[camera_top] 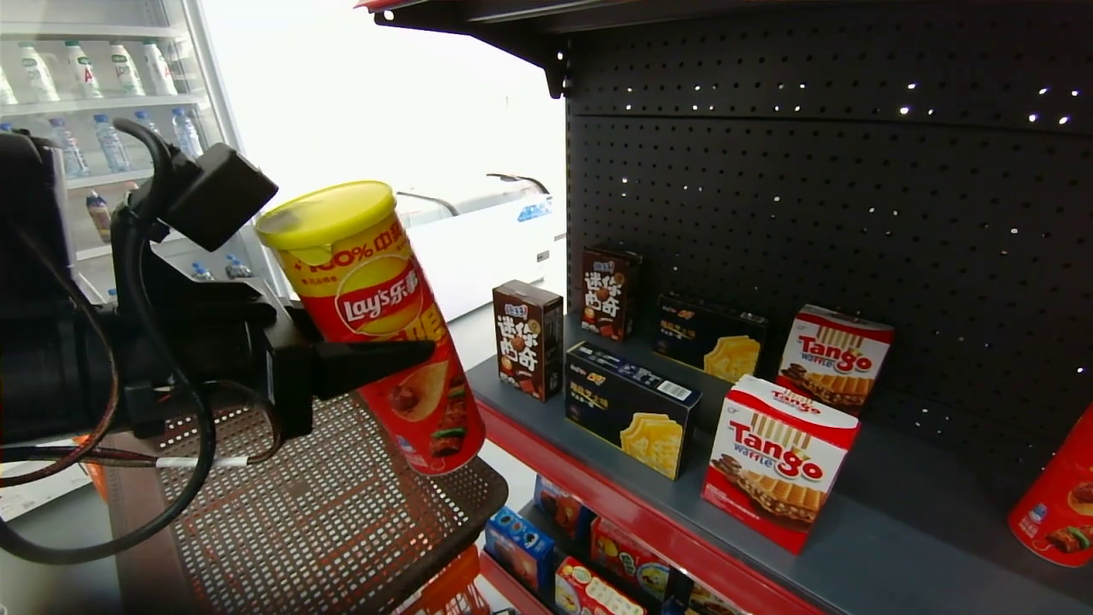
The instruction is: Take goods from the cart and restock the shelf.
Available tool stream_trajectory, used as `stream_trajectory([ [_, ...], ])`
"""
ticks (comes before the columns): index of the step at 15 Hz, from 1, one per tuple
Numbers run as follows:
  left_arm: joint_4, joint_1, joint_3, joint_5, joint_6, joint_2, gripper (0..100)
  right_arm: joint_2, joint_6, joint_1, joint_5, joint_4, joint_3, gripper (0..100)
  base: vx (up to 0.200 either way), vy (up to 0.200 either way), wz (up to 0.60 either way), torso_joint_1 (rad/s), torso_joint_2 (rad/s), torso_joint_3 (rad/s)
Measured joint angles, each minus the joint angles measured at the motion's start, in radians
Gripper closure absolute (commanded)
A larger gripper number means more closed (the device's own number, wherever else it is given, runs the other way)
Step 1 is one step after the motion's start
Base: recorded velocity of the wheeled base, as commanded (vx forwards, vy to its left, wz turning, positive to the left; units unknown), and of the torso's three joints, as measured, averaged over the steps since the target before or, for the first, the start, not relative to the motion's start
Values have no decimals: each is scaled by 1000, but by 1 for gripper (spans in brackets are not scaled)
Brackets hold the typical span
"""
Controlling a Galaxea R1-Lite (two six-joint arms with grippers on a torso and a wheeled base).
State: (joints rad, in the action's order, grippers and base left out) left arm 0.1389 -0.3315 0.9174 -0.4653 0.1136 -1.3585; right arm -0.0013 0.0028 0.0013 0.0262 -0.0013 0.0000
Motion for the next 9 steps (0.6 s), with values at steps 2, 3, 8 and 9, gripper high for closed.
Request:
stream_trajectory([
  [2,0,-3,-11,-21,9,-1,100,0,0,0,0,0,0,0,0,0,0,0,0,0],
  [3,0,-3,-11,-35,9,-2,100,0,0,-1,0,0,0,0,0,0,0,0,0,0],
  [8,-39,-6,60,-53,7,-21,100,0,-1,0,0,0,0,0,0,0,0,0,0,0],
  [9,-64,-12,75,-55,7,-26,100,0,-1,0,0,0,0,0,0,0,0,0,0,0],
])
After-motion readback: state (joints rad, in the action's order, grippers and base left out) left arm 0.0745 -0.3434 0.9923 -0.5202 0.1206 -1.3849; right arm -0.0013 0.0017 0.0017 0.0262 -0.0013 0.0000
